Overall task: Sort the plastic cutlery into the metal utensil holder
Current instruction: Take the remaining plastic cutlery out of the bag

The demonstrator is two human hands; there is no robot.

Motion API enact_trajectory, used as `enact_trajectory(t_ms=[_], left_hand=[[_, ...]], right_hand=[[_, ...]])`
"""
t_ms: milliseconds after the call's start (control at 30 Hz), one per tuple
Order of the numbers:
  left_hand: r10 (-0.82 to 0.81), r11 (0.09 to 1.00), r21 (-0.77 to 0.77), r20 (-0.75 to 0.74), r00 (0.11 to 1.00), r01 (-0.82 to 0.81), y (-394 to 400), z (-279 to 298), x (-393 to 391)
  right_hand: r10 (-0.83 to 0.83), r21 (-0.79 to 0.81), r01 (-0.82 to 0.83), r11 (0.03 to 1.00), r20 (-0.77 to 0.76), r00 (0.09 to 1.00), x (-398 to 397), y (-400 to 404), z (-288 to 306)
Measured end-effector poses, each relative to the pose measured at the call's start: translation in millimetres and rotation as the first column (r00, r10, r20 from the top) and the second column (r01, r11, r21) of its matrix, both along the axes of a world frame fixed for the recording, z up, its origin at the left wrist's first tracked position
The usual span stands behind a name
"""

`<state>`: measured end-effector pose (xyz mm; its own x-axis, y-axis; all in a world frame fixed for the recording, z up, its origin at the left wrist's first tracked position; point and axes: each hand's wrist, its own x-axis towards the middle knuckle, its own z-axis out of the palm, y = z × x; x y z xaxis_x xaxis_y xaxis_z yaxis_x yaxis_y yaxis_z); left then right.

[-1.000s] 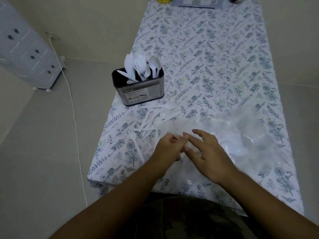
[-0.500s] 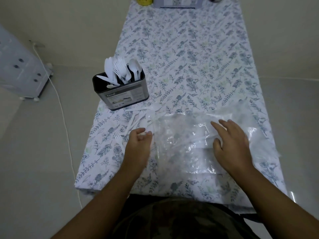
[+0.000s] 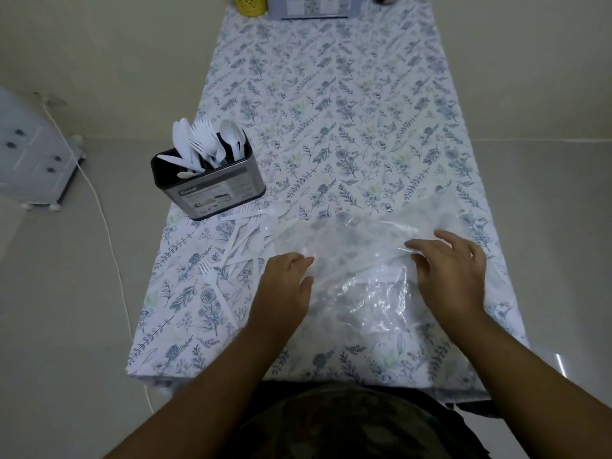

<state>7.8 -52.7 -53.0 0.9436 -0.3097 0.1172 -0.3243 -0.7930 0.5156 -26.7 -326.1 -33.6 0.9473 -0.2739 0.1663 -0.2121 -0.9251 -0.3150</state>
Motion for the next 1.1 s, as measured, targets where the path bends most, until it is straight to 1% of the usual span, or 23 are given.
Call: enact_trajectory(t_ms=[67, 167, 233, 367, 533, 600, 700, 933, 1000, 1100], left_hand=[[0.020, 1.000, 0.013, -0.022, 1.000, -0.020, 4, -5, -1], [0.046, 0.999, -0.003, -0.047, 0.998, -0.046, 10, -12, -1], [0.047, 0.998, -0.028, -0.057, 0.997, -0.049, 15, -16, -1], [0.047, 0.994, -0.093, -0.085, 0.995, -0.055, 18, -20, -4], [0.008, 0.988, -0.155, -0.082, 0.997, -0.020, 17, -19, -16], [-0.022, 0.986, -0.164, -0.100, 0.995, 0.005, 17, -22, -20], [-0.019, 0.986, -0.169, -0.111, 0.994, 0.000, 20, -24, -21], [-0.032, 0.976, -0.219, -0.073, 0.997, 0.015, 22, -12, -18], [-0.012, 0.971, -0.240, -0.082, 0.997, -0.008, 21, -7, -17], [0.015, 0.948, -0.315, -0.088, 0.996, -0.042, 19, 3, -13]], right_hand=[[0.047, -0.012, -0.047, 0.999, 0.077, 0.996, 2, 2, 11], [0.168, -0.043, -0.162, 0.986, 0.204, 0.964, 4, 9, 38], [0.247, -0.075, -0.235, 0.969, 0.248, 0.937, 3, 18, 57], [0.305, -0.131, -0.281, 0.951, 0.226, 0.925, -2, 36, 76], [0.340, -0.183, -0.299, 0.937, 0.259, 0.904, -7, 46, 83], [0.342, -0.173, -0.306, 0.936, 0.248, 0.906, -9, 46, 82], [0.361, -0.159, -0.332, 0.930, 0.227, 0.904, -8, 41, 80], [0.312, -0.073, -0.304, 0.950, 0.250, 0.917, -2, 30, 78], [0.251, -0.016, -0.254, 0.967, 0.229, 0.941, 2, 25, 72], [0.126, 0.034, -0.135, 0.990, 0.195, 0.973, 4, 19, 68]])
